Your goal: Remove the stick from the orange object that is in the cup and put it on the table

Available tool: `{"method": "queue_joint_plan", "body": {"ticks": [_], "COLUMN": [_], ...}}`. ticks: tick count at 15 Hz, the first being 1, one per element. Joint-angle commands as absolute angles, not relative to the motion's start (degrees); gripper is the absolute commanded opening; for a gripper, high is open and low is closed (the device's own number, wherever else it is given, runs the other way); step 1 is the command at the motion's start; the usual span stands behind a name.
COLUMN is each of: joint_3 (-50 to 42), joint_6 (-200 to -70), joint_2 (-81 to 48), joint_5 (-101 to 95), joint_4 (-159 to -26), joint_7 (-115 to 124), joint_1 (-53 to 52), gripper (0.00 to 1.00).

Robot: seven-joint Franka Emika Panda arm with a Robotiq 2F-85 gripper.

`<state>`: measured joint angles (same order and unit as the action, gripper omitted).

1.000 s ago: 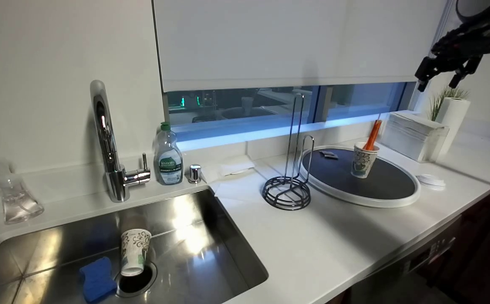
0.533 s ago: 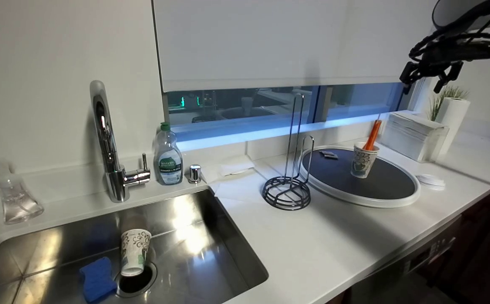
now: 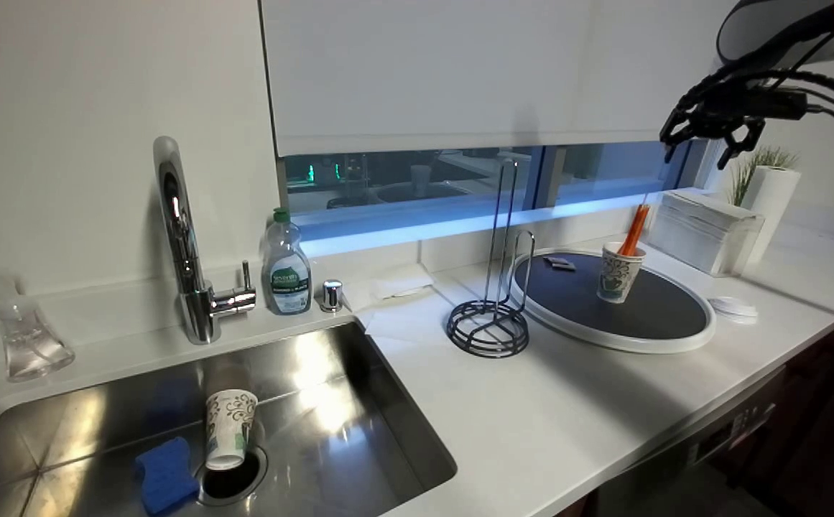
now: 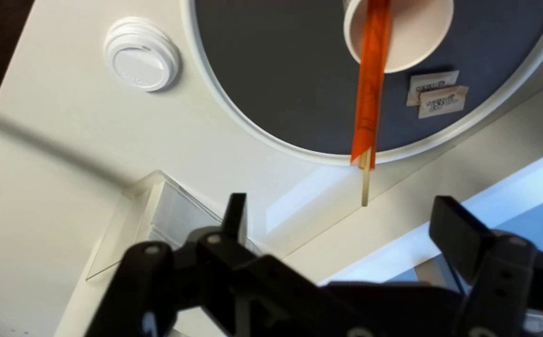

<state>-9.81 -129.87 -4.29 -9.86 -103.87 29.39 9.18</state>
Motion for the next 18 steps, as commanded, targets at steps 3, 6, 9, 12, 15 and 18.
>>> {"method": "queue_joint_plan", "body": {"ticks": [3, 6, 9, 12, 15, 18], "joint_3": [-10.4, -11.3, -12.8, -13.9, -14.6, -15.0], "joint_6": [-144.3, -149.6, -152.9, -154.8, -155.7, -155.8], "joint_2": [-9.4, -11.9, -14.1, -15.7, -16.9, -17.7], "joint_5": [-10.6, -11.0, -11.9, -11.8, -11.5, -11.3], "joint_4": [-106.1, -106.3, -106.0, -105.8, -105.5, -105.2], "joint_7": [36.3, 36.2, 36.2, 35.5, 35.3, 35.0], "joint_1": [7.8, 7.4, 6.7, 6.2, 5.5, 4.9], "gripper": [1.00, 1.00, 1.00, 1.00, 0.97, 0.68]}}
